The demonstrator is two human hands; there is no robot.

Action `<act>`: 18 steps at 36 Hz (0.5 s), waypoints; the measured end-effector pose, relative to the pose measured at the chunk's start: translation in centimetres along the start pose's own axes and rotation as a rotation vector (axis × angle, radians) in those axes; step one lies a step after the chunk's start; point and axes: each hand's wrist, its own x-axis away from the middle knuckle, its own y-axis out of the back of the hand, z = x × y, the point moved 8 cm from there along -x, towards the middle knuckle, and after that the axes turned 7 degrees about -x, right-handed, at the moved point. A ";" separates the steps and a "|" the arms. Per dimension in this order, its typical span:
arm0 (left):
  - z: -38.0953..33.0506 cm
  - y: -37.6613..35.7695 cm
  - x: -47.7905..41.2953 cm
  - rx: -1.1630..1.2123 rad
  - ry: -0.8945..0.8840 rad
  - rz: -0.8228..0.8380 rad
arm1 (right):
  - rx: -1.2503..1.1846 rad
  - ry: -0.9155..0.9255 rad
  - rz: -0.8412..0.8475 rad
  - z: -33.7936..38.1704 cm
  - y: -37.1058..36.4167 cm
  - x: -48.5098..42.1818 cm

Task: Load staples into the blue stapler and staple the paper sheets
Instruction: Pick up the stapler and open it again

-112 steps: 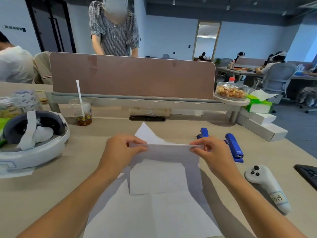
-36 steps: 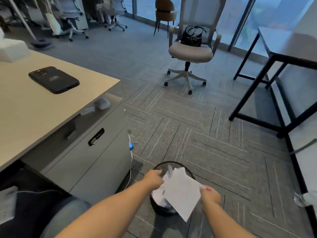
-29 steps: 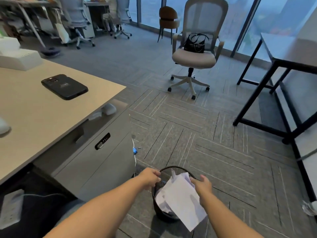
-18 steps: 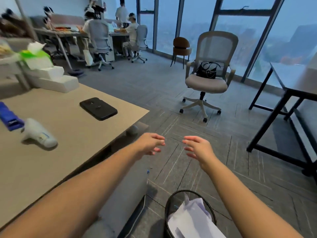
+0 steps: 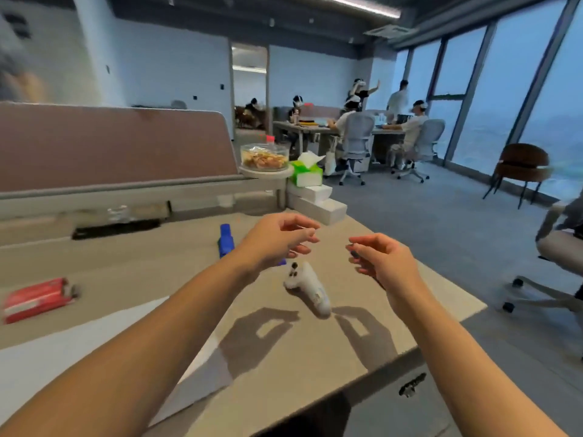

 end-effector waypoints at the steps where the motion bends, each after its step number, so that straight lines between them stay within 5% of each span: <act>1: 1.2 2.1 0.5 -0.009 0.020 -0.041 | -0.006 -0.005 0.043 -0.1 -2.3 -0.5; 12: 14.5 17.0 7.6 -0.071 0.291 -0.295 | -0.005 -0.068 0.426 -3.9 -23.0 -0.4; 18: 20.1 19.8 9.9 -0.318 0.340 -0.304 | 0.122 -0.100 0.570 -6.6 -28.8 1.4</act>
